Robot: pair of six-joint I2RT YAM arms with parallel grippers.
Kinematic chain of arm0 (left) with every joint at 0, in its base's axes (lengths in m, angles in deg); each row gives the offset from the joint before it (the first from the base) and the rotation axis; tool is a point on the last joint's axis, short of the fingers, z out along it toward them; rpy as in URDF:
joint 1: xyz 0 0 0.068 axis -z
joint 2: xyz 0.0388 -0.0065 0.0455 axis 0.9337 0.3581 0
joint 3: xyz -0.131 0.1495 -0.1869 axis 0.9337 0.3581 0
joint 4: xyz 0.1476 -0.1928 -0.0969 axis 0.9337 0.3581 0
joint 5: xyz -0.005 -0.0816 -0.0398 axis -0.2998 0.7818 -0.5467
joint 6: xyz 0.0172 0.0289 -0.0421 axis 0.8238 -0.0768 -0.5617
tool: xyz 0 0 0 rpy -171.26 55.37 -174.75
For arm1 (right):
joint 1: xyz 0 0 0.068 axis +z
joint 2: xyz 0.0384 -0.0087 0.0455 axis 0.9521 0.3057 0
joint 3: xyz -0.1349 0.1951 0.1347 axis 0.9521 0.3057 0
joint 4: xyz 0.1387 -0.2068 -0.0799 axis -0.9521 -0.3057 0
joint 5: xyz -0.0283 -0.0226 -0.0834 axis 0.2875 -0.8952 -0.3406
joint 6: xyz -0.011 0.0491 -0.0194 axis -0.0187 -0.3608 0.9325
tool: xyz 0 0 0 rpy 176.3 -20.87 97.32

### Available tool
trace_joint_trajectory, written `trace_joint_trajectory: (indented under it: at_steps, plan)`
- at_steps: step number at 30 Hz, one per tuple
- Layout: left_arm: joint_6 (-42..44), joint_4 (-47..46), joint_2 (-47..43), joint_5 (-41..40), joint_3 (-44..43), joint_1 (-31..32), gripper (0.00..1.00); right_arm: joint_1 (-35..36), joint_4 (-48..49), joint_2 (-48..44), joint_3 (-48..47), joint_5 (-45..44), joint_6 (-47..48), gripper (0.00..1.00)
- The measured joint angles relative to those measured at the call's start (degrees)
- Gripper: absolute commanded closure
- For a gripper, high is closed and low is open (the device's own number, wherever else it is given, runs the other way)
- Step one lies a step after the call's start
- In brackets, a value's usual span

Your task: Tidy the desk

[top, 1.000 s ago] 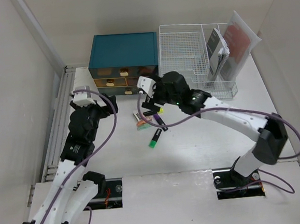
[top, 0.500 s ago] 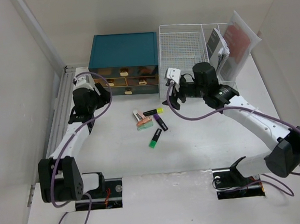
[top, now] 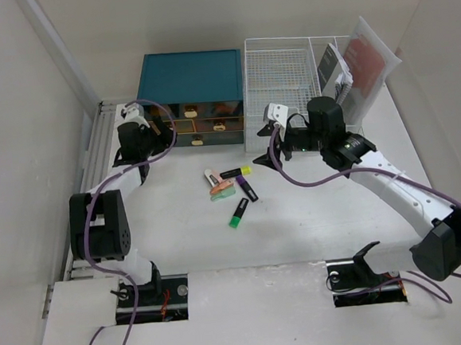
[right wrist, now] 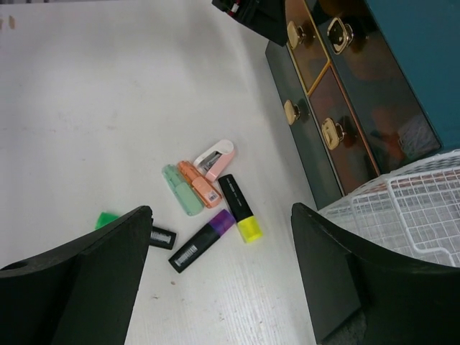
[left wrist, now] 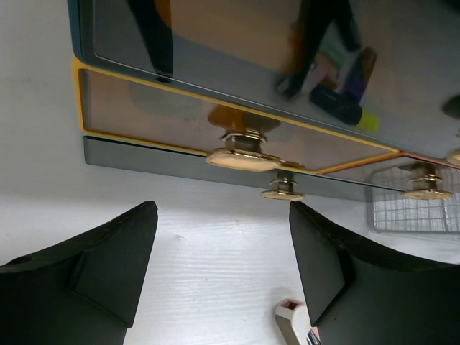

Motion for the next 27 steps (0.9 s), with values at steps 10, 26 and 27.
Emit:
trace_joint_trajectory:
  at_steps: [10,26,27]
  plan:
    - [-0.68,-2.38,6.62,1.6,-4.98,-0.74,0.29,-0.68,0.35,0.02,0.5,0.83,-0.46,0.17]
    - [-2.67,-4.52,9.22,4.22,-6.58,-0.39,0.75,-0.68,0.52,0.37,0.59,2.19,-0.46,0.17]
    - [-2.69,-4.52,9.22,4.17,-6.58,-0.39,0.75,-0.68,0.52,0.37,0.59,2.29,-0.46,0.17]
